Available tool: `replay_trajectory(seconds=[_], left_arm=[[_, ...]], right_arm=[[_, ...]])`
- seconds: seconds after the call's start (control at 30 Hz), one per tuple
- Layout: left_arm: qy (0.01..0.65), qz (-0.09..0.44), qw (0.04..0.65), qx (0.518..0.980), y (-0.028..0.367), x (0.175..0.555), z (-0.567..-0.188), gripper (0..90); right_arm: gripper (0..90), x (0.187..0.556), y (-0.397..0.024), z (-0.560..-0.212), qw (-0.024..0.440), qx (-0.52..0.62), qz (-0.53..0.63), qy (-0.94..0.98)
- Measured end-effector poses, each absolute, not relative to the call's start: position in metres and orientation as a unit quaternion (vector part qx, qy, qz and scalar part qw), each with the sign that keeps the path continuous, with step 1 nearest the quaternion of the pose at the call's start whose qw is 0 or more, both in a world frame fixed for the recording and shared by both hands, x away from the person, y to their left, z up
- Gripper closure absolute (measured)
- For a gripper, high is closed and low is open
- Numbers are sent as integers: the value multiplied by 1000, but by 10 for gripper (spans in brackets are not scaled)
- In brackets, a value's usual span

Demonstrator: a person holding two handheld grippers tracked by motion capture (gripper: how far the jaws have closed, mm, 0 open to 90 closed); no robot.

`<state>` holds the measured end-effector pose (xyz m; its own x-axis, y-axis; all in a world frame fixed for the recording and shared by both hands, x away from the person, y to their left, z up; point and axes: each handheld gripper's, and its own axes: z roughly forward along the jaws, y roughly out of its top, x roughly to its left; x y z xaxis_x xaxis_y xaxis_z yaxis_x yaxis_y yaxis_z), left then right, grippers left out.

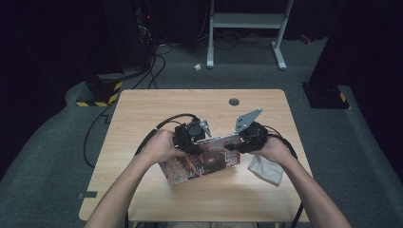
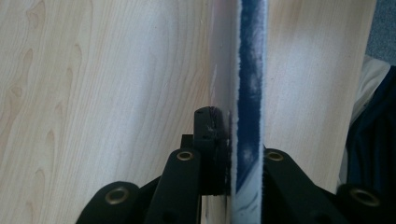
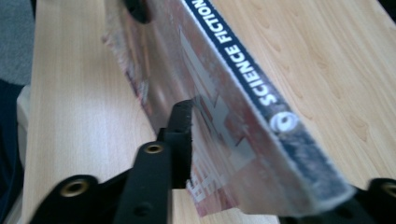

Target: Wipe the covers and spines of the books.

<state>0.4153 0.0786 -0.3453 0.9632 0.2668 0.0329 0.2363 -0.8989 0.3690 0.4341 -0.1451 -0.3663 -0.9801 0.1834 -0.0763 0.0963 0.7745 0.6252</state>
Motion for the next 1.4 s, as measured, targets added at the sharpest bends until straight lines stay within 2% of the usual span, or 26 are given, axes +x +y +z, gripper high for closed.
replay_trajectory(seconds=[0.1, 0.3, 0.5, 0.6, 0.77, 0.87, 1.1, 1.23, 1.4], left_arm=[[129, 44, 184, 974, 80, 418, -345, 828], [144, 37, 187, 971, 83, 426, -348, 796], [146, 36, 189, 970, 83, 430, -349, 769], [149, 35, 186, 971, 82, 432, -350, 742], [165, 39, 186, 968, 82, 435, -350, 684], [183, 45, 190, 964, 84, 436, -348, 616], [225, 64, 223, 946, 95, 441, -341, 393], [248, 75, 236, 937, 99, 443, -336, 305], [270, 99, 245, 926, 103, 443, -333, 268]], right_arm=[[772, 433, -146, -367, 56, 66, 323, 942], [824, 430, -144, -369, 52, 57, 320, 944], [834, 426, -146, -371, 51, 61, 328, 941], [836, 425, -147, -372, 42, 70, 331, 940], [838, 423, -148, -371, 51, 74, 333, 938], [839, 422, -148, -371, 57, 78, 336, 937], [839, 421, -152, -372, 60, 101, 351, 929], [839, 421, -156, -379, 56, 115, 367, 921], [840, 422, -160, -383, 60, 132, 370, 917]])
